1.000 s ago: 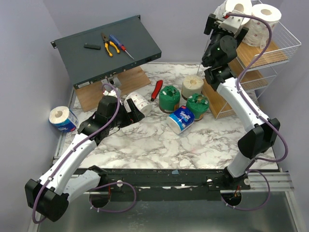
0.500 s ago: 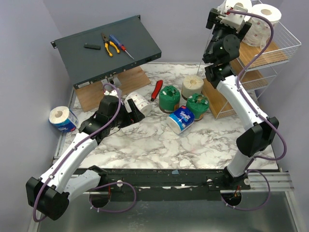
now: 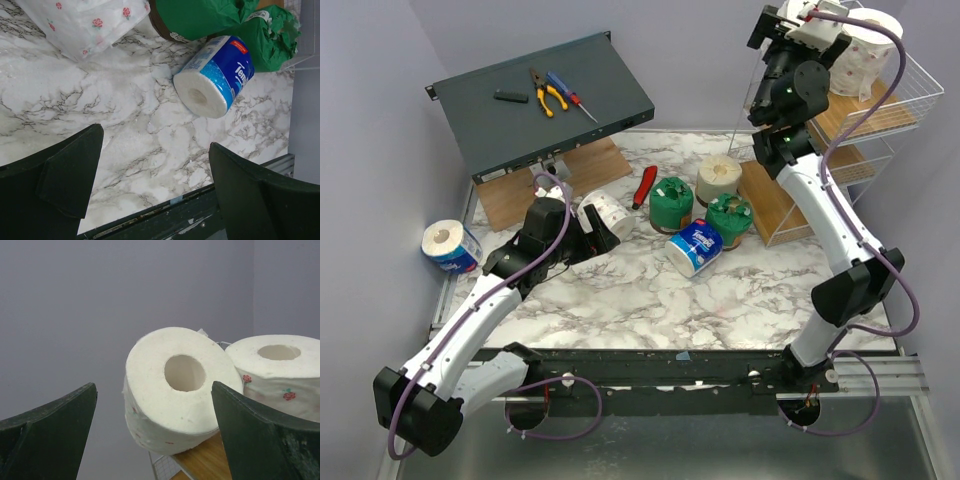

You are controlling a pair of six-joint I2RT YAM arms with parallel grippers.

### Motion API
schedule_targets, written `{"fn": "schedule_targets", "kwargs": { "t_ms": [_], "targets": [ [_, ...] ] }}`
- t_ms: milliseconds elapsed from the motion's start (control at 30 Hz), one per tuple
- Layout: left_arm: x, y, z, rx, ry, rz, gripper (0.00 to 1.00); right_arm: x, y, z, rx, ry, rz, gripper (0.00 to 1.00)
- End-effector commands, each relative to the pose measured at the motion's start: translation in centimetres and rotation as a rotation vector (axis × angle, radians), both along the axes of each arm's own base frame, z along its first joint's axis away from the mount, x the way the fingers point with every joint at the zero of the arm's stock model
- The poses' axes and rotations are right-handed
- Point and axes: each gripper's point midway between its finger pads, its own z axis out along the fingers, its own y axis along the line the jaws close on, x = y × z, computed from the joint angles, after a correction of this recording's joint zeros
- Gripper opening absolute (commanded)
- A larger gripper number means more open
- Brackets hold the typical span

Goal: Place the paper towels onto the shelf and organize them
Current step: Move the shelf to the center of the board.

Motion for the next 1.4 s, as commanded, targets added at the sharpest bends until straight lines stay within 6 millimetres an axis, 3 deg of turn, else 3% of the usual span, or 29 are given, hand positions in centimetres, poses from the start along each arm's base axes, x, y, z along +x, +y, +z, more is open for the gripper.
{"fn": "schedule_targets", "kwargs": {
  "t_ms": [0, 167, 233, 433, 600, 767, 900, 1033, 1200, 1367],
  "targets": [
    [-0.2, 0.1, 1.6, 0.000, -0.050, -0.017, 0.91, -3.2, -0.2, 2.8, 0.094, -0.058, 0.113, 1.00],
    [0.8, -1.3, 7.1, -0.090, -0.190, -0.061, 0.91, -7.4, 1.1, 4.4, 0.224, -0.068, 0.332, 1.00],
    [1.1, -2.0, 9.8, -0.138, -0.253, -0.082, 0.91, -8.7, 1.8, 3.9, 0.268, -0.046, 0.416, 1.00],
    [2.2, -4.6, 16.9, -0.274, -0.438, -0.152, 0.90, -11.9, 2.9, -0.3, 0.357, -0.001, 0.568, 1.00],
    [3.1, -7.6, 22.7, -0.305, -0.580, -0.239, 0.90, -13.6, 2.2, -3.3, 0.404, 0.036, 0.573, 1.00],
    [5.2, -10.1, 27.1, -0.340, -0.665, -0.289, 0.90, -14.6, 1.4, -6.5, 0.418, 0.110, 0.541, 0.99],
    [6.3, -11.5, 28.0, -0.353, -0.678, -0.326, 0.90, -15.7, -0.1, -9.4, 0.404, 0.216, 0.459, 0.99],
    [7.0, -12.3, 27.1, -0.362, -0.657, -0.334, 0.90, -17.1, -2.1, -11.7, 0.399, 0.309, 0.356, 0.96],
    [7.6, -13.7, 26.1, -0.366, -0.622, -0.362, 0.90, -19.0, -6.4, -14.6, 0.403, 0.384, 0.116, 0.94],
    [7.9, -14.3, 25.7, -0.366, -0.598, -0.377, 0.90, -18.8, -8.0, -16.9, 0.382, 0.396, -0.005, 0.94]
  ]
}}
